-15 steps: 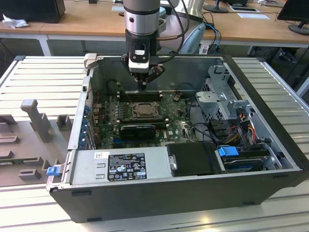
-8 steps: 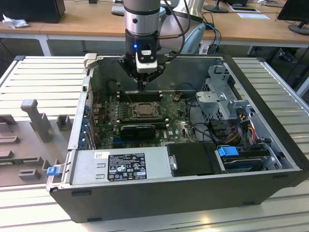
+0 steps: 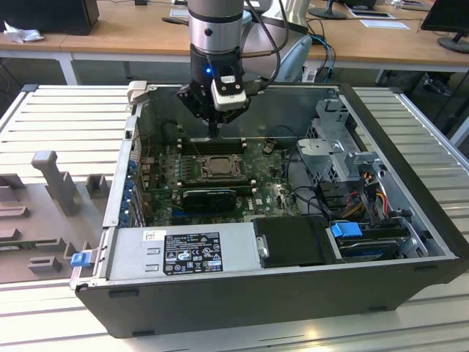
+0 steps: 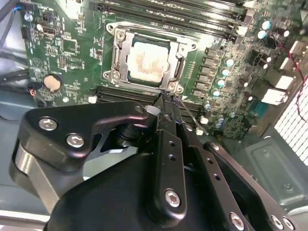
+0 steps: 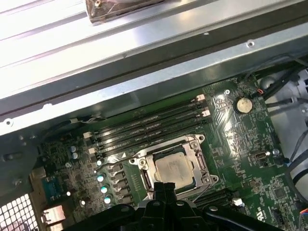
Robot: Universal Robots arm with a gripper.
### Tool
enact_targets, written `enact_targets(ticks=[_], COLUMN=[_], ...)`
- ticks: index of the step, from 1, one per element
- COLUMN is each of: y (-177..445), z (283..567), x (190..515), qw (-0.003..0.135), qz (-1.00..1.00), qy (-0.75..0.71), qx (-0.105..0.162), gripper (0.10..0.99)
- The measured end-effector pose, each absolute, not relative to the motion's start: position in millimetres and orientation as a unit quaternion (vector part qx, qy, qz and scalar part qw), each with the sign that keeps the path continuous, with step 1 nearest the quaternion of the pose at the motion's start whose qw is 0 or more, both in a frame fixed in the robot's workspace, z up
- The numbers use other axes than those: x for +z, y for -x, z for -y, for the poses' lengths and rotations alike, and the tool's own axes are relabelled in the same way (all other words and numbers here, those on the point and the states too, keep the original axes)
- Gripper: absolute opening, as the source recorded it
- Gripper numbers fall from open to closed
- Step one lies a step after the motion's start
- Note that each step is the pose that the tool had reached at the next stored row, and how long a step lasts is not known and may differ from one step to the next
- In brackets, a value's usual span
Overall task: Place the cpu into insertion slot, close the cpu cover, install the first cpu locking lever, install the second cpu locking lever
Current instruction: 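Install the first cpu locking lever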
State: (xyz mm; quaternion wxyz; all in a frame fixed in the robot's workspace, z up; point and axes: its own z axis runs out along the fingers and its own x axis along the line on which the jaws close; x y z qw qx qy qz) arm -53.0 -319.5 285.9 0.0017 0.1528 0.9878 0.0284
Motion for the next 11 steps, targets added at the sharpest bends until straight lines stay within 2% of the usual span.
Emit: enact_targets(ticks=[11], y=[53.1], z=[319.5], x=[285.7], qw=[-0.001], qz=[-0.998], qy=[-0.063], qx=[0.028], gripper=[0.106])
